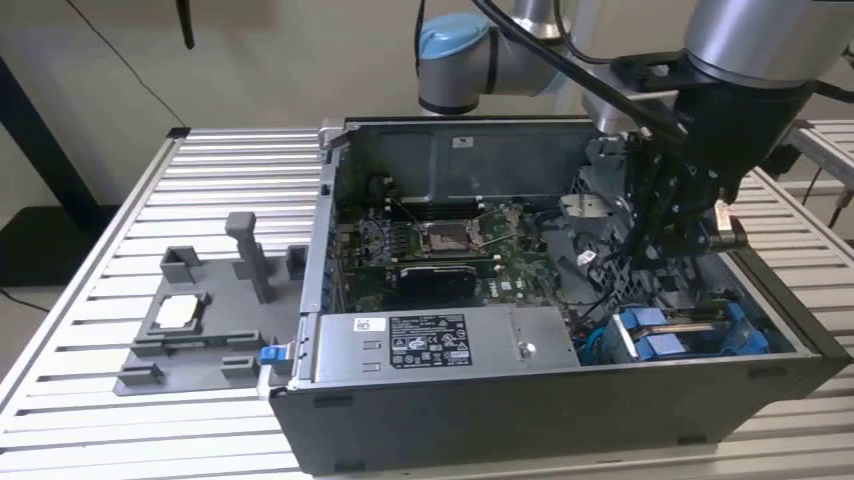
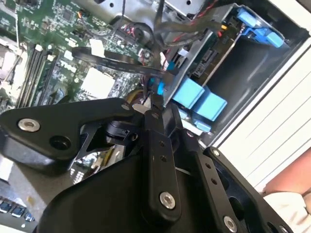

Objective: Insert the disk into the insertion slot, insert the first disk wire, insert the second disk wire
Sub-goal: 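Insert the second disk wire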

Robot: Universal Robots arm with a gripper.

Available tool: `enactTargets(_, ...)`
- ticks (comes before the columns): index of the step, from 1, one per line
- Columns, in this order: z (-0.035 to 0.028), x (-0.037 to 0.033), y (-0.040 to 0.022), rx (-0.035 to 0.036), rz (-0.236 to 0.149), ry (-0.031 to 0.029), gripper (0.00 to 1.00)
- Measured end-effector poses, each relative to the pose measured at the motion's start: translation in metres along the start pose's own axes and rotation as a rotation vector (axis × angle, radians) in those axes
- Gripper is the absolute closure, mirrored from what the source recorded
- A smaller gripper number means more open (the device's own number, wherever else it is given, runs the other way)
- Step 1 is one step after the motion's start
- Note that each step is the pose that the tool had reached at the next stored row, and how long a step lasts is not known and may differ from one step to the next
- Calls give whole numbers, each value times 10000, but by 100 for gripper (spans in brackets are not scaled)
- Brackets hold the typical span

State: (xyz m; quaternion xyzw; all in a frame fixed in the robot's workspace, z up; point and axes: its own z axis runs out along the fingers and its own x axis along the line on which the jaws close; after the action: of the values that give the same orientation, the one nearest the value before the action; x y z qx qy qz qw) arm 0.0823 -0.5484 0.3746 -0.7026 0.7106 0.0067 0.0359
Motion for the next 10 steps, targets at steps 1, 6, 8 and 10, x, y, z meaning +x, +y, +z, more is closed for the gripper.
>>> enactTargets(1, 1, -3, 0, 85, -8, -1, 76)
enactTargets(6, 24, -5, 1, 542, -42, -6, 76)
enactTargets(8, 50, -5, 1, 595, -49, -8, 76)
enactTargets(10, 74, -5, 2, 607, -64, 18, 76)
